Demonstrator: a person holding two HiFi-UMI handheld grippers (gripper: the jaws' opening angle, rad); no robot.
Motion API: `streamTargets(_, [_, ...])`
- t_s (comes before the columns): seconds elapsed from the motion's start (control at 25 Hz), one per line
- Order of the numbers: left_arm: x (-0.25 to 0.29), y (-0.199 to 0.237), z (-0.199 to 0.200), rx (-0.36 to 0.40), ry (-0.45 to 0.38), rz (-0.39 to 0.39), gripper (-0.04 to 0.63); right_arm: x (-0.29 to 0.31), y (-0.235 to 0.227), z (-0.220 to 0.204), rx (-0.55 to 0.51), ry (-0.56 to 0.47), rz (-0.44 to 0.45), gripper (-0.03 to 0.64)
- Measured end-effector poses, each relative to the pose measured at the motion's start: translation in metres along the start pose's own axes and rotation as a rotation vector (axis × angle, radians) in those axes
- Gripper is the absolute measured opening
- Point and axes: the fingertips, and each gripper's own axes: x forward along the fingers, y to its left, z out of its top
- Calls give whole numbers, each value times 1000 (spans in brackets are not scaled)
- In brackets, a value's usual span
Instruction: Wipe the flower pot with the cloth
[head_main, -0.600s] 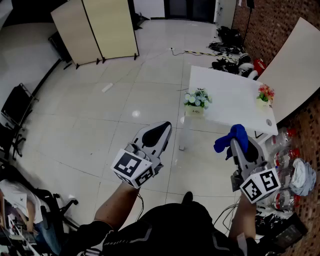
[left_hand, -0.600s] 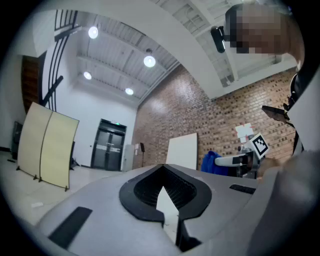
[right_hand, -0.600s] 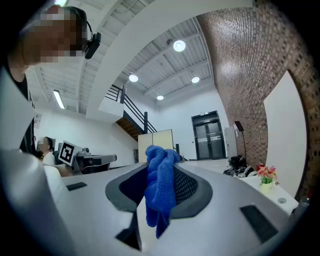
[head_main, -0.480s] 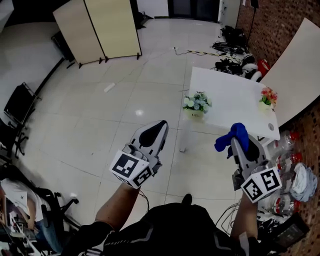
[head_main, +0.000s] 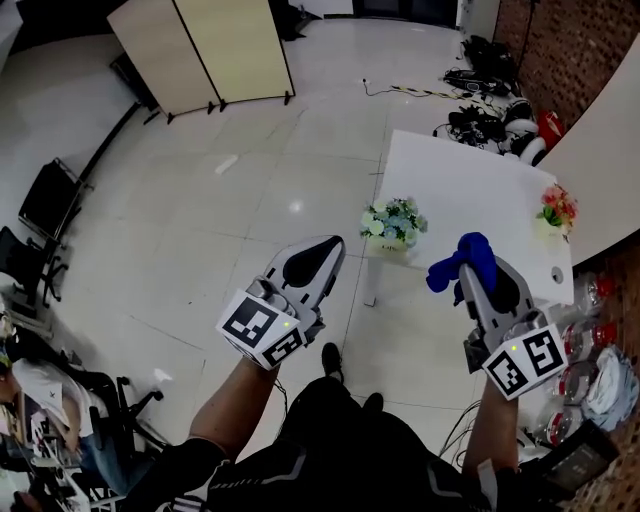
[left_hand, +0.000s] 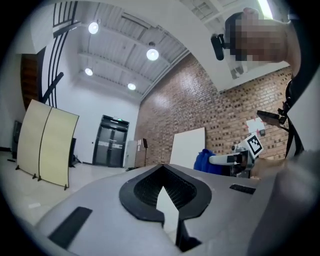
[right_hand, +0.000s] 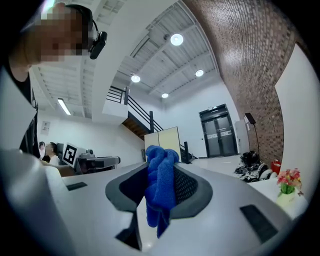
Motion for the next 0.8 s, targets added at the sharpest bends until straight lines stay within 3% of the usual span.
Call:
streamTargets(0.52, [118,120,2,24,-28,-221,0,136,-70,15,-10,-24,-124,103])
streamTargets(0.8, [158,134,-21,24,22,-300,46,159,-104,8,24,-7,-143,103])
